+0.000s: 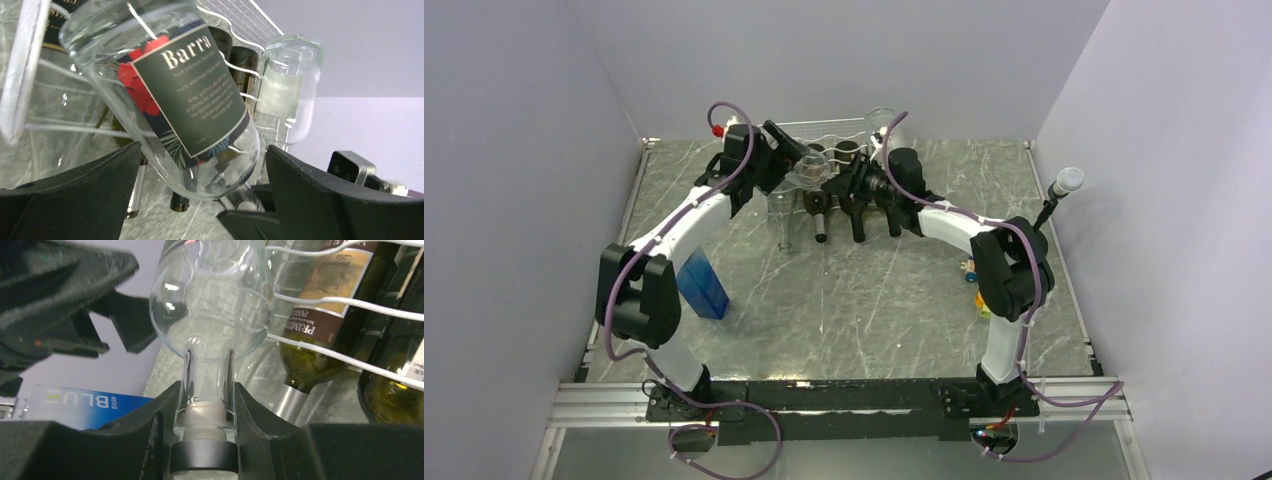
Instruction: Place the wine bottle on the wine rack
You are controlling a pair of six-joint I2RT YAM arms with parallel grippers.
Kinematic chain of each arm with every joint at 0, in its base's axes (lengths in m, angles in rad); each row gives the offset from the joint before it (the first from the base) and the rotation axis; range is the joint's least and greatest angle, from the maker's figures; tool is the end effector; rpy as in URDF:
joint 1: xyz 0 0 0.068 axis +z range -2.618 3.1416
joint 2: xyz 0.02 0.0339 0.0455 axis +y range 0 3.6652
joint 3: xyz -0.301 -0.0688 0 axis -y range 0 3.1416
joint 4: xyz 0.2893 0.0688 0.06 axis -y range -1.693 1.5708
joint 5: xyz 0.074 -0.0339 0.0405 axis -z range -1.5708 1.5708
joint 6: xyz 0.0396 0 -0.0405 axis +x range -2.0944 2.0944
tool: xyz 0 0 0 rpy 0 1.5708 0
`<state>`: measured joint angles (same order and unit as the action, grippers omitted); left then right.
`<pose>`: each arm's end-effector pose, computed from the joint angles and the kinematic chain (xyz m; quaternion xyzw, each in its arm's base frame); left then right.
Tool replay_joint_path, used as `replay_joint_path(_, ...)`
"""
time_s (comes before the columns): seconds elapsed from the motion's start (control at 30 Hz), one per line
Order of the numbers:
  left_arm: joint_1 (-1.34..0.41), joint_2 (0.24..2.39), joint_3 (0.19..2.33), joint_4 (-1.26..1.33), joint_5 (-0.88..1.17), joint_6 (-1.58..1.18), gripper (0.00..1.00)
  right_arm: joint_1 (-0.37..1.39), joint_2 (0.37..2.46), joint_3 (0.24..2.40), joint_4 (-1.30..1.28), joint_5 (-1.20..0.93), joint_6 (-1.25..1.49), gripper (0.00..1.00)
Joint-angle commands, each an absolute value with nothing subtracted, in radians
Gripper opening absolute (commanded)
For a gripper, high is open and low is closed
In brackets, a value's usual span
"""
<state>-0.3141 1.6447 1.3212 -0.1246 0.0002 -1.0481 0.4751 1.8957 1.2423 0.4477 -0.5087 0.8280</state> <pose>0.4165 -0.1353 0.3294 -0.3037 0.7902 -0.3352 0.4135 0.4256 0.2406 0.2484 -0.0244 0.7672 0.5255 0.3670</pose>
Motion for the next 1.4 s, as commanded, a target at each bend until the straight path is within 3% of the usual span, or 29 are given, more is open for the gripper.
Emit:
replay_joint_path(0.0,-0.316,1.716,1.437,-0.108,0.045,-0.996,0.99,0.491,1.841,1.307,0.374,-0.606,0.673,0.0)
replay_joint_path(0.2,-0.307,1.823,1.547,-0.177,0.069,-0.948,0.99,0.553,1.894,1.442,0.142,-0.562,0.471,0.0)
replay_joint_path(0.37,-0.305,1.85,1.564,-0.199,0.075,-0.921,0.98,0.568,1.967,1.517,0.095,-0.553,0.455,0.0)
replay_joint_path(0.57,-0.305,1.877,1.566,-0.202,0.099,-0.91,0.95,0.566,2.054,1.575,0.106,-0.606,0.485,0.13)
replay_joint_path(0.83,-0.304,1.908,1.565,-0.194,0.133,-0.921,0.93,0.55,2.119,1.591,0.214,-0.698,0.599,0.39)
replay_joint_path(0.97,-0.304,1.907,1.563,-0.193,0.132,-0.927,0.92,0.548,2.122,1.577,0.247,-0.701,0.625,0.67)
replay_joint_path(1.03,-0.304,1.906,1.564,-0.195,0.128,-0.925,0.92,0.548,2.121,1.575,0.266,-0.709,0.633,0.75)
replay_joint_path(1.2,-0.302,1.906,1.556,-0.193,0.129,-0.927,0.92,0.535,2.148,1.602,0.302,-0.73,0.691,0.77)
replay_joint_path(1.37,-0.3,1.904,1.54,-0.182,0.13,-0.932,0.92,0.519,2.153,1.587,0.329,-0.688,0.757,0.72)
